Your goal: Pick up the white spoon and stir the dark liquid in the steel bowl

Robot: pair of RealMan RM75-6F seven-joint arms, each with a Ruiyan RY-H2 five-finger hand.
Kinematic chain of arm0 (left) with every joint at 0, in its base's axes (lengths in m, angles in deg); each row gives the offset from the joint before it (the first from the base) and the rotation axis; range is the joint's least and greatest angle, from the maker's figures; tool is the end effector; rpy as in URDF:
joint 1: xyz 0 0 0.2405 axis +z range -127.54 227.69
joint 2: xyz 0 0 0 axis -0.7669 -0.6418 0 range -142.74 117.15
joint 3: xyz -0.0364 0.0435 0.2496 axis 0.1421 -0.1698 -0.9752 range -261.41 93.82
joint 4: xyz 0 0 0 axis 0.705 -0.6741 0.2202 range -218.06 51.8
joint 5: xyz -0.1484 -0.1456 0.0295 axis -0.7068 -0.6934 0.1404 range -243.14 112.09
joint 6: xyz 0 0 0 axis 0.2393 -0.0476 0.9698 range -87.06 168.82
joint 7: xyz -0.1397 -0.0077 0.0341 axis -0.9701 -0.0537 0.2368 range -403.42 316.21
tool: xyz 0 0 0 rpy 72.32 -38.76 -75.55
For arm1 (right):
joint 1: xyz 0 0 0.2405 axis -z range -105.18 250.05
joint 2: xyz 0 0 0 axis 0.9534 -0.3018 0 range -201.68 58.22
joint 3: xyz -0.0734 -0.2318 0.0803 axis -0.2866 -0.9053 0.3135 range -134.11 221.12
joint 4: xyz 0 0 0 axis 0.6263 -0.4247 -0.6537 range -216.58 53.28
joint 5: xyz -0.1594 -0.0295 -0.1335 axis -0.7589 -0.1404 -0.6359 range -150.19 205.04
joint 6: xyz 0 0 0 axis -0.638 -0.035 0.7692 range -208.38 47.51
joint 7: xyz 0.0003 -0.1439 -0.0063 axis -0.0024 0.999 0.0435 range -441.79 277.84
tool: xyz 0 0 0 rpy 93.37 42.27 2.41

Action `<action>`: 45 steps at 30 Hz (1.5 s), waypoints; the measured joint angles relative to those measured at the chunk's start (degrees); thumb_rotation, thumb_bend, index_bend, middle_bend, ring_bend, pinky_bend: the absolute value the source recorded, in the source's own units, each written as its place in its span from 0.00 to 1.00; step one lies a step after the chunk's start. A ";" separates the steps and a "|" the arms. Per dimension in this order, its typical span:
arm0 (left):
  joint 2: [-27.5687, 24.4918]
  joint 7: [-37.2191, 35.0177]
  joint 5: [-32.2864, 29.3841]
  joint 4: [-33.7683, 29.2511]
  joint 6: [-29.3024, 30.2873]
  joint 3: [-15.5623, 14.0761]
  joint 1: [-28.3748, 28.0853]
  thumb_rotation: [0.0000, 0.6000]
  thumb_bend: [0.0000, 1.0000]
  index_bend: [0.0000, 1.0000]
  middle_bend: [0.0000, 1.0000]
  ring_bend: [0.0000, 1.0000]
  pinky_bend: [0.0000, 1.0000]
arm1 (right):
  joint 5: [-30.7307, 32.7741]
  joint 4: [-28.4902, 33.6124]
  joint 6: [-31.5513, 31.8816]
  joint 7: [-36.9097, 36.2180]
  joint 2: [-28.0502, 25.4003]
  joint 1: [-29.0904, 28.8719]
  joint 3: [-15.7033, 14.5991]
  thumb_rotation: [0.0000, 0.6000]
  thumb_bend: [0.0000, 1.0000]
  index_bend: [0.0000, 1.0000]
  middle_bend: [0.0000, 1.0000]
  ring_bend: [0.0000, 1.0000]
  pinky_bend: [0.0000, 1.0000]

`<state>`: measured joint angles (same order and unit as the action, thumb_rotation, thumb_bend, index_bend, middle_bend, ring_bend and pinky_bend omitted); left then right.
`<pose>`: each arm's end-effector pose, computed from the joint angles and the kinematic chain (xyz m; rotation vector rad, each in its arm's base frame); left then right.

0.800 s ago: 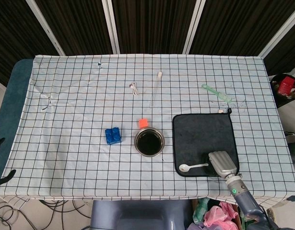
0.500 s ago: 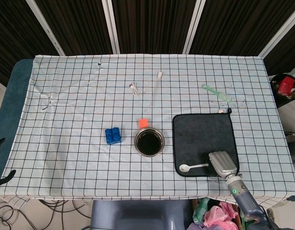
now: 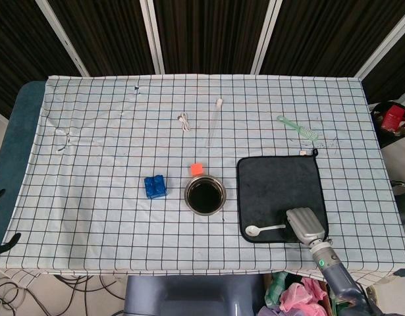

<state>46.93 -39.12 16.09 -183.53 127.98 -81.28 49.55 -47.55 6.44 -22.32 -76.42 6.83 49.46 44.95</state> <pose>-0.3100 0.1546 0.1779 -1.2751 -0.9479 -0.8151 -0.2709 -0.2508 0.0233 1.7456 -1.2049 0.7723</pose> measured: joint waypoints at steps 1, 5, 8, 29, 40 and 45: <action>-0.04 -0.12 0.13 0.02 0.04 -0.03 0.01 1.00 0.19 0.09 0.01 0.00 0.00 | 0.01 0.12 0.27 -0.20 -0.12 0.05 0.18 1.00 0.41 0.56 0.79 0.99 1.00; -0.18 -0.44 0.14 -0.01 0.05 -0.07 0.07 1.00 0.19 0.09 0.01 0.00 0.00 | -0.16 1.11 2.48 -1.32 -1.29 0.35 1.58 1.00 0.41 0.56 0.79 0.99 1.00; -0.39 -0.97 0.25 -0.06 0.33 -0.03 0.20 1.00 0.19 0.09 0.01 0.00 0.00 | -0.75 2.29 4.92 -1.41 -3.13 0.36 3.25 1.00 0.40 0.56 0.79 0.99 1.00; 0.09 -2.81 0.86 1.13 5.77 1.41 2.15 1.00 0.20 0.09 0.01 0.00 0.00 | -9.92 1.11 12.85 22.77 -6.50 -9.91 12.97 1.00 0.38 0.59 0.80 0.99 1.00; 1.59 -3.06 -0.68 3.46 4.44 3.09 0.82 1.00 0.20 0.09 0.01 0.00 0.00 | -22.64 -11.61 12.84 26.65 -0.61 -17.52 11.36 1.00 0.38 0.61 0.80 0.99 1.00; 2.00 -2.66 -0.90 3.69 4.46 3.31 0.76 1.00 0.20 0.09 0.01 0.00 0.00 | -27.82 -15.41 15.07 28.17 2.63 -19.07 8.53 1.00 0.38 0.61 0.80 0.99 1.00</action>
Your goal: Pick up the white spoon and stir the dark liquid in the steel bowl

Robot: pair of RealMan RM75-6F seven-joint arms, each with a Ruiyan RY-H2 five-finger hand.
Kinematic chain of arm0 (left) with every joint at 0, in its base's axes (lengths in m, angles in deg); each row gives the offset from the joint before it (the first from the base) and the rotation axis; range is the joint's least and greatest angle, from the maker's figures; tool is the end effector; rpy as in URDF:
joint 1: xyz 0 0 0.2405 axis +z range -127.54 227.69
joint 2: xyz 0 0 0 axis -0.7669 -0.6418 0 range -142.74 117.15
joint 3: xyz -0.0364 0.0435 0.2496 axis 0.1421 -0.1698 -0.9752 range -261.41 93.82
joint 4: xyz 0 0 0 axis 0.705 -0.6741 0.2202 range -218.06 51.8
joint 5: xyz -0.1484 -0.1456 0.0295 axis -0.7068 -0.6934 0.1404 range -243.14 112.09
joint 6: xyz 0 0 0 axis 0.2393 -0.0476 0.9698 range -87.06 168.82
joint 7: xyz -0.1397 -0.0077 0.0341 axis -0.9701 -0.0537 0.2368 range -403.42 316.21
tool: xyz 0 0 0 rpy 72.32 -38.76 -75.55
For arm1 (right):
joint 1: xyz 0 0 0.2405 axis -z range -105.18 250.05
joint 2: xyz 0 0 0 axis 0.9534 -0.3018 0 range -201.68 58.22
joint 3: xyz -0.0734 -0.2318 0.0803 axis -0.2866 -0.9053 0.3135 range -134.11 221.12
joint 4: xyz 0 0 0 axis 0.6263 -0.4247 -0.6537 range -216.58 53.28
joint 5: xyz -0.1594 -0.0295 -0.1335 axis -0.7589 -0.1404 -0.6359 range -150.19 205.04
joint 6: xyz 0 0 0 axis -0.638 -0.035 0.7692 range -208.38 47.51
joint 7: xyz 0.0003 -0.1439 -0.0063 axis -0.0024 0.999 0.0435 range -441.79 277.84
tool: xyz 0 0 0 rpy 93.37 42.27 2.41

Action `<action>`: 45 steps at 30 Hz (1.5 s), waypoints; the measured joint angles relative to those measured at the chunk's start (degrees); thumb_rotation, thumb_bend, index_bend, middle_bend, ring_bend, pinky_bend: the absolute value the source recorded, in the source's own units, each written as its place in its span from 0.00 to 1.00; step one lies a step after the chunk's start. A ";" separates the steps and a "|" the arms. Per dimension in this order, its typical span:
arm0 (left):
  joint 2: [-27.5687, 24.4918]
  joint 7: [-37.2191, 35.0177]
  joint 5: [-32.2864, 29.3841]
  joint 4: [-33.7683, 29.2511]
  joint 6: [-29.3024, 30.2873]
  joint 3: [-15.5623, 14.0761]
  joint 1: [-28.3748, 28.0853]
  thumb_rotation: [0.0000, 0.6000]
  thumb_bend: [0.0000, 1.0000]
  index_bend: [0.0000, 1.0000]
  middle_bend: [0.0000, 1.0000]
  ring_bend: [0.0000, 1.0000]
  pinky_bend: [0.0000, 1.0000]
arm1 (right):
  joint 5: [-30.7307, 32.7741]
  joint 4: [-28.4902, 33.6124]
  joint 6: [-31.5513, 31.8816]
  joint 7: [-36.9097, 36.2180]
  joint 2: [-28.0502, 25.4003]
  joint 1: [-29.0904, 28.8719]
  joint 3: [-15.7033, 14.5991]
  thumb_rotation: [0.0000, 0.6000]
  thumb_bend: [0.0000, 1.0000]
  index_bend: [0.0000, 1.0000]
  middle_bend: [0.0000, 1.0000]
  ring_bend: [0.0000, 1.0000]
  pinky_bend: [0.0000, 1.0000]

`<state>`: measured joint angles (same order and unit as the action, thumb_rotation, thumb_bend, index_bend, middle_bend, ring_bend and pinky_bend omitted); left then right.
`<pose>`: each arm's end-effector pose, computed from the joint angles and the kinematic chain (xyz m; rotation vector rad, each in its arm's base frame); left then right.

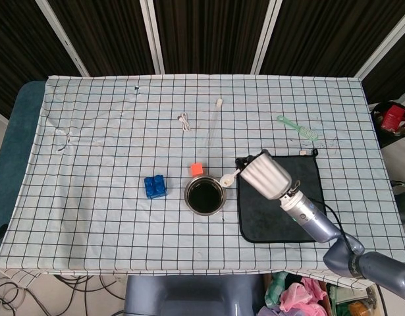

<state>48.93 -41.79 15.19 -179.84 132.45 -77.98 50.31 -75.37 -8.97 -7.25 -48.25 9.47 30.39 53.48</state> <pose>-0.3161 0.1611 0.1923 -1.1706 -0.8673 -0.8911 -0.1293 -0.3529 0.0670 1.8349 0.3080 0.9403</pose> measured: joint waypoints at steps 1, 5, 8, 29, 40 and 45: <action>0.02 0.06 -0.04 0.00 -0.09 0.00 -0.03 1.00 0.20 0.09 0.01 0.00 0.00 | -0.43 -0.39 0.33 0.27 0.48 -0.14 -0.34 1.00 0.38 0.61 0.81 1.00 1.00; 0.04 0.38 -0.22 -0.07 -0.25 -0.01 -0.06 1.00 0.20 0.09 0.01 0.00 0.00 | -1.56 -1.96 1.17 1.04 2.36 -0.30 -1.39 1.00 0.39 0.63 0.81 1.00 1.00; 0.03 0.37 -0.39 -0.16 -0.07 0.12 0.02 1.00 0.20 0.09 0.01 0.00 0.00 | -2.72 -3.85 2.02 0.85 3.90 -0.36 -2.27 1.00 0.39 0.64 0.81 1.00 1.00; -0.06 0.68 -1.33 -0.66 0.85 0.69 0.70 1.00 0.20 0.10 0.01 0.00 0.00 | -3.68 -20.30 5.69 -4.31 17.47 -0.79 -5.16 1.00 0.39 0.64 0.81 1.00 1.00; -0.29 0.81 -2.33 -1.07 0.52 1.06 0.76 1.00 0.20 0.10 0.01 0.00 0.00 | -2.71 -26.56 5.69 -6.74 23.77 -1.98 -5.79 1.00 0.39 0.64 0.81 1.00 1.00; -0.42 0.54 -2.36 -1.06 0.65 1.15 0.88 1.00 0.20 0.10 0.01 0.00 0.00 | -2.68 -30.23 6.21 -7.20 25.88 -2.54 -6.18 1.00 0.39 0.64 0.81 1.00 1.00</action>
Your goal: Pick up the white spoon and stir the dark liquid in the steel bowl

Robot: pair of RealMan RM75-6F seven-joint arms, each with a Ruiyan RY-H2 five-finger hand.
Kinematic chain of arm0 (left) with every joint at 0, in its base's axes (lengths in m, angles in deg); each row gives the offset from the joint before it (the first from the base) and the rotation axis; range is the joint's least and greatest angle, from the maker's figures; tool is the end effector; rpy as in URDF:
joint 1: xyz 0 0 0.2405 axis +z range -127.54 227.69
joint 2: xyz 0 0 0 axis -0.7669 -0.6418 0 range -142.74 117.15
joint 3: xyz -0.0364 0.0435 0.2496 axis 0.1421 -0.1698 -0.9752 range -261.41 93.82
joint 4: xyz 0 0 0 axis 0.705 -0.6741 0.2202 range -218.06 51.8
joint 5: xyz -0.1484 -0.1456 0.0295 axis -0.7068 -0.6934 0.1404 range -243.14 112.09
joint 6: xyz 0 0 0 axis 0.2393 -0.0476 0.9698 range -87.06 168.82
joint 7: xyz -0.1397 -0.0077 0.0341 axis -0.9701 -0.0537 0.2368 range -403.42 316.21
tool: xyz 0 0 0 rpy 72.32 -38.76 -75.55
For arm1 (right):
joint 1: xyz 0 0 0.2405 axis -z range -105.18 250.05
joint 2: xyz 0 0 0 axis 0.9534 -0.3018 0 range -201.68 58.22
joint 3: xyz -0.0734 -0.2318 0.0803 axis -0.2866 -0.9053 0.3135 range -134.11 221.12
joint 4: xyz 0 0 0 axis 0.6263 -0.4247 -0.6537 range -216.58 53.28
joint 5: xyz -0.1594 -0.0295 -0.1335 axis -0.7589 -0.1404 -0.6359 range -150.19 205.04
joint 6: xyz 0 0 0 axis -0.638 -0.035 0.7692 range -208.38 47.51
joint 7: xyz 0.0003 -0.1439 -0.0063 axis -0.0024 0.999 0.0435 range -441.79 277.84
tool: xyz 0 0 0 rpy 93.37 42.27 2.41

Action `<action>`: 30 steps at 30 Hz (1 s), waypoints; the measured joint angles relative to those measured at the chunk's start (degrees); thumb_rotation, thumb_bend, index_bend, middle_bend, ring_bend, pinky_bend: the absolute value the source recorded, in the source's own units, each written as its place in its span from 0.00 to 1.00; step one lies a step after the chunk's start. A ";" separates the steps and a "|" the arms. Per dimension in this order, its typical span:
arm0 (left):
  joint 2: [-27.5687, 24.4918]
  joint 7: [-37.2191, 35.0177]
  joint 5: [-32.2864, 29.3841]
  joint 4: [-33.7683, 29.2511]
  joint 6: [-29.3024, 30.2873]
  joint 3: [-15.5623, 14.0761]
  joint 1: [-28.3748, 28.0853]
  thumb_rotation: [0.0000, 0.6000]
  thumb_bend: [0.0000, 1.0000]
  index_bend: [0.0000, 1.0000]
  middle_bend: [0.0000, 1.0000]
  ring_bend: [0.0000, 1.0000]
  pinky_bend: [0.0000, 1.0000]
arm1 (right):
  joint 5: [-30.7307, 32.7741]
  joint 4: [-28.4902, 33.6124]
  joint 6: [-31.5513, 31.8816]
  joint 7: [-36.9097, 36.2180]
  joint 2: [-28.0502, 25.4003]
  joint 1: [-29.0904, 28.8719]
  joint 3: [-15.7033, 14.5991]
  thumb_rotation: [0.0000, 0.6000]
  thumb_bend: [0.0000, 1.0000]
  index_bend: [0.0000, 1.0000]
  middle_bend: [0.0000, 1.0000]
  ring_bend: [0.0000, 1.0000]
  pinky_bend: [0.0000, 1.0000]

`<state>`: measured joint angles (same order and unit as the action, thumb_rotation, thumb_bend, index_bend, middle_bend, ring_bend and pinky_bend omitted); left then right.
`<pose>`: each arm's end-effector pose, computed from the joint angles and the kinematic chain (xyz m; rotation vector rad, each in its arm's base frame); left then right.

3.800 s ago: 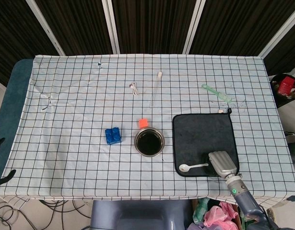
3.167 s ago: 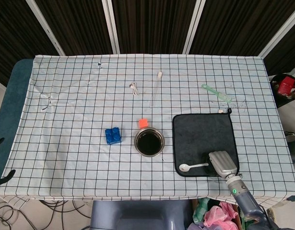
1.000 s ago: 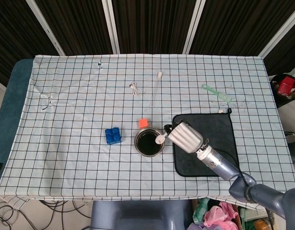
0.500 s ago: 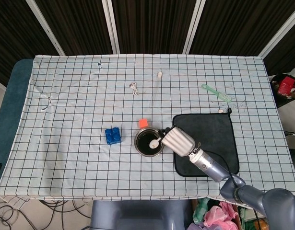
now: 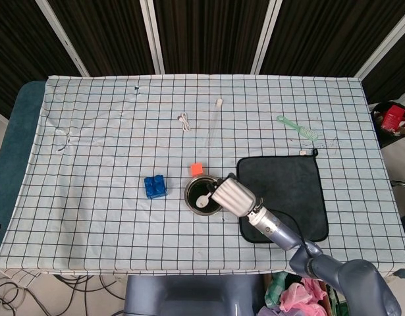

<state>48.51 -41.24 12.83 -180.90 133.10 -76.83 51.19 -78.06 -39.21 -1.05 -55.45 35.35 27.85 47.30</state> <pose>-0.3189 0.1588 0.1991 -1.1128 -0.8690 -0.8748 -0.1344 -0.3409 -0.0487 1.9027 0.3195 1.0160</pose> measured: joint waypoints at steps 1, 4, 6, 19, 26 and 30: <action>-0.02 -0.04 -0.04 -0.01 0.02 0.03 0.02 1.00 0.20 0.10 0.01 0.00 0.00 | 0.00 -0.66 0.30 -0.08 0.38 -0.06 -0.02 1.00 0.39 0.65 0.81 1.00 1.00; -0.09 -0.07 -0.16 -0.07 0.04 0.07 0.08 1.00 0.20 0.10 0.01 0.00 0.00 | 0.13 -3.03 1.28 -0.39 1.74 -0.20 -0.04 1.00 0.39 0.65 0.81 1.00 1.00; -0.10 -0.07 -0.18 -0.11 0.00 0.07 0.09 1.00 0.20 0.10 0.01 0.00 0.00 | 0.27 -4.45 1.89 -0.57 2.61 -0.28 -0.03 1.00 0.39 0.65 0.81 1.00 1.00; -0.22 0.17 -0.49 -0.51 0.08 0.14 0.29 1.00 0.20 0.10 0.01 0.00 0.00 | 0.63 -12.31 4.43 -2.52 6.84 -1.72 -0.86 1.00 0.39 0.66 0.81 1.00 1.00; -0.25 0.32 -0.70 -0.61 0.00 0.21 0.32 1.00 0.20 0.10 0.01 0.00 0.00 | 1.01 -16.21 5.25 -4.14 8.73 -2.47 -1.58 1.00 0.39 0.67 0.81 1.00 1.00; -0.21 0.51 -0.76 -0.68 -0.15 0.21 0.26 1.00 0.20 0.10 0.01 0.00 0.00 | 1.31 -17.69 5.04 -5.61 9.57 -2.78 -2.15 1.00 0.39 0.68 0.82 1.00 1.00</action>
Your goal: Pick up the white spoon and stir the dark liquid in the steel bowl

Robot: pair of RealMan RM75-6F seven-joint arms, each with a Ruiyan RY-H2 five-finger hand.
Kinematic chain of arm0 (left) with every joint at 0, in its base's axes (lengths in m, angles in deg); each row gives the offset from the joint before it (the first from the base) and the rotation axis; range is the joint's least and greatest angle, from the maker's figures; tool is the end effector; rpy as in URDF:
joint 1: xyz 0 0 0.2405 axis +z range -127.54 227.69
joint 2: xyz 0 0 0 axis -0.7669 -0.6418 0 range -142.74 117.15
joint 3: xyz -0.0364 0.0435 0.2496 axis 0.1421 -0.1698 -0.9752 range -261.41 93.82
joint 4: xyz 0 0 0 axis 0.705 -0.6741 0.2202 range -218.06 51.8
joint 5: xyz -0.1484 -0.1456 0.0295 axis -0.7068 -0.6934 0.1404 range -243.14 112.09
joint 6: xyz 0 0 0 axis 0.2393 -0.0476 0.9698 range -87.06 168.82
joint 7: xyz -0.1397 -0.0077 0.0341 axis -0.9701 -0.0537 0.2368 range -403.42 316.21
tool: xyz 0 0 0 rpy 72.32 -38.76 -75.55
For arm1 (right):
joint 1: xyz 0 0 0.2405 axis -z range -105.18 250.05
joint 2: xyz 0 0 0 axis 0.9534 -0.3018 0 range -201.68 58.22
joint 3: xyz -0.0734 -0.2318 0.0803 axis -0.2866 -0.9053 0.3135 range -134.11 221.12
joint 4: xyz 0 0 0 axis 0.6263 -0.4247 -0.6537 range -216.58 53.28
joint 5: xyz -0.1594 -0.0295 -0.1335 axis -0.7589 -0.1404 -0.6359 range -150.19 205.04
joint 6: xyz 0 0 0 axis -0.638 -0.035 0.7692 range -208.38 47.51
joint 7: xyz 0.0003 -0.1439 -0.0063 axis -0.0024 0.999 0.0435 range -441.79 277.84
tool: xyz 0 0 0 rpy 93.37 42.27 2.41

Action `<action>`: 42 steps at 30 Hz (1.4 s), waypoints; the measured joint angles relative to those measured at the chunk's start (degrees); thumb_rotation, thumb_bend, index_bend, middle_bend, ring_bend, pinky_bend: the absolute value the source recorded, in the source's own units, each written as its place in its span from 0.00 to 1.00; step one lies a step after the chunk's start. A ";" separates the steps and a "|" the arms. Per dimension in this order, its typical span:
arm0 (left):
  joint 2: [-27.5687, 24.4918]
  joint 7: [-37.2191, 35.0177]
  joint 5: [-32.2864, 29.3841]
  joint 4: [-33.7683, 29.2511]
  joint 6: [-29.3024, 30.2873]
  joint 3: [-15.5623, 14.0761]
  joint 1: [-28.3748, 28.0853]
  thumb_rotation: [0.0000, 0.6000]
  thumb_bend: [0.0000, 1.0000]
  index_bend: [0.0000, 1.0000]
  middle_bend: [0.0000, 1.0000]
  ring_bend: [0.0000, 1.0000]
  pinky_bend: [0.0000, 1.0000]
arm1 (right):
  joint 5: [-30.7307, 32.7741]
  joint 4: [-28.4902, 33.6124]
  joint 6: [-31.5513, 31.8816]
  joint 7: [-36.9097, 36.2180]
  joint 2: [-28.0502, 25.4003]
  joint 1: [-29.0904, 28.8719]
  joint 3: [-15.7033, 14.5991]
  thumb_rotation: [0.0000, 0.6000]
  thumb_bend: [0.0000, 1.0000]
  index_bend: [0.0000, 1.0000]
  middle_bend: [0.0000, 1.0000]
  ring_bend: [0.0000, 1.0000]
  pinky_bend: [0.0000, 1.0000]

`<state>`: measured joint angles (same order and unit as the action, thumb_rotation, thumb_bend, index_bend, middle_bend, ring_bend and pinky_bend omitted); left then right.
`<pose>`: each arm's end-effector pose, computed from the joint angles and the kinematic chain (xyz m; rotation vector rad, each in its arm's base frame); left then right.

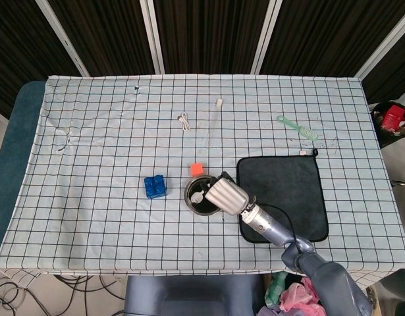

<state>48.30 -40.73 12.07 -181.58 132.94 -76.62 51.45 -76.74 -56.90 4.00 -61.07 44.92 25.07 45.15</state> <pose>-0.3193 0.1577 0.1999 -1.1006 -0.8766 -0.8633 -0.1276 -0.3489 -0.0677 1.8628 0.3918 1.0444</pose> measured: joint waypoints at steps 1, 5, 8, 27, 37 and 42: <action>0.00 0.01 -0.01 0.00 -0.03 0.00 -0.01 1.00 0.20 0.10 0.01 0.00 0.00 | 0.14 -0.28 -0.09 -0.32 0.15 -0.07 -0.05 1.00 0.39 0.68 0.82 1.00 1.00; -0.04 0.00 0.00 -0.05 0.09 0.01 0.05 1.00 0.20 0.10 0.01 0.00 0.00 | 0.98 -1.72 -0.12 -0.99 0.63 -0.45 0.08 1.00 0.39 0.68 0.82 1.00 1.00; -0.03 0.00 -0.04 -0.08 0.14 0.05 0.10 1.00 0.20 0.10 0.01 0.00 0.00 | 1.44 -2.66 0.10 -1.61 0.85 -0.63 0.10 1.00 0.39 0.68 0.82 1.00 1.00; 0.29 0.96 0.30 -0.31 0.65 -0.07 0.27 1.00 0.20 0.10 0.01 0.00 0.00 | 2.50 -4.77 1.86 -2.28 -0.78 0.63 -1.61 1.00 0.39 0.68 0.82 1.00 1.00; 0.54 1.59 0.49 -0.33 0.52 -0.18 0.15 1.00 0.20 0.10 0.01 0.00 0.00 | 2.37 -4.34 2.99 -2.41 -2.82 2.16 -3.13 1.00 0.39 0.69 0.82 1.00 1.00; 0.64 1.79 0.64 -0.39 0.54 -0.24 0.14 1.00 0.20 0.10 0.01 0.00 0.00 | 1.79 -2.33 4.15 -1.87 -4.60 3.14 -4.27 1.00 0.39 0.70 0.82 1.00 1.00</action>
<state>48.94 -38.94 12.71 -181.97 133.48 -76.86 51.58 -74.96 -59.23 8.15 -62.94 40.32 28.20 40.88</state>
